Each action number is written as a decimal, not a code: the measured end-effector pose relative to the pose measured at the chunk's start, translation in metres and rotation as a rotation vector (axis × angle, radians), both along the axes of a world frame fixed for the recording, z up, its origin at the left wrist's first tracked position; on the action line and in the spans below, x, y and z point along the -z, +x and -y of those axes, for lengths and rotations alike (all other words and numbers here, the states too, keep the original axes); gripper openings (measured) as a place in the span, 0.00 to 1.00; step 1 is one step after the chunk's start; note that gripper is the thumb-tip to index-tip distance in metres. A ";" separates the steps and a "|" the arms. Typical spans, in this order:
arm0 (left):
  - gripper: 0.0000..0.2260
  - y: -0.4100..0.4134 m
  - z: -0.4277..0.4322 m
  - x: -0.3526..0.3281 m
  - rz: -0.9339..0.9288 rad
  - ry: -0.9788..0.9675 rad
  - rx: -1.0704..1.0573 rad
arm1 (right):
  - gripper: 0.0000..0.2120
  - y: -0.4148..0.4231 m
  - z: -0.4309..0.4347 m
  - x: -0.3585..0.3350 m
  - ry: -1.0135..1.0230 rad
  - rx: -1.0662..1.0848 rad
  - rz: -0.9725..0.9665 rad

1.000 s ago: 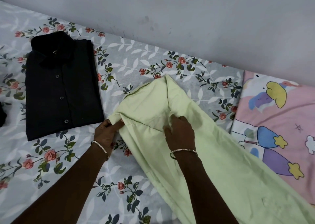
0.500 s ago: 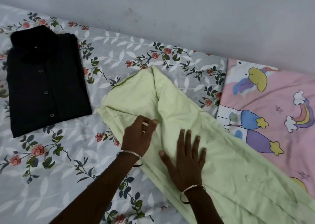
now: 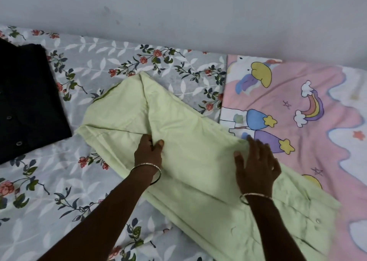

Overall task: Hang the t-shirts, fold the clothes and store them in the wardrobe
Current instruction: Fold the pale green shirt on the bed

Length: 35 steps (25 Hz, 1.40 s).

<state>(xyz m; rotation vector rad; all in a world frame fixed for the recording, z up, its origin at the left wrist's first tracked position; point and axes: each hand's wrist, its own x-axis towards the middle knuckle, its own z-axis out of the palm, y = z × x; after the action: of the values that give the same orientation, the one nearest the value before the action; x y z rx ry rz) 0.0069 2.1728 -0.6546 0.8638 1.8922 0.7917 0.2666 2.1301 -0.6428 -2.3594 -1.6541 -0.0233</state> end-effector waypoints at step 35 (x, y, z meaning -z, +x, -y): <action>0.30 0.147 0.117 0.007 -0.959 0.474 1.201 | 0.37 0.216 0.135 -0.035 -0.179 0.477 -0.813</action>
<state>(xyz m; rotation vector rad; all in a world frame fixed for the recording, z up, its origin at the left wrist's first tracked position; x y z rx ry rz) 0.1539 2.0561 -0.6612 2.6440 1.3902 -0.0127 0.4824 1.9953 -0.6076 -2.3365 -0.7248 0.8907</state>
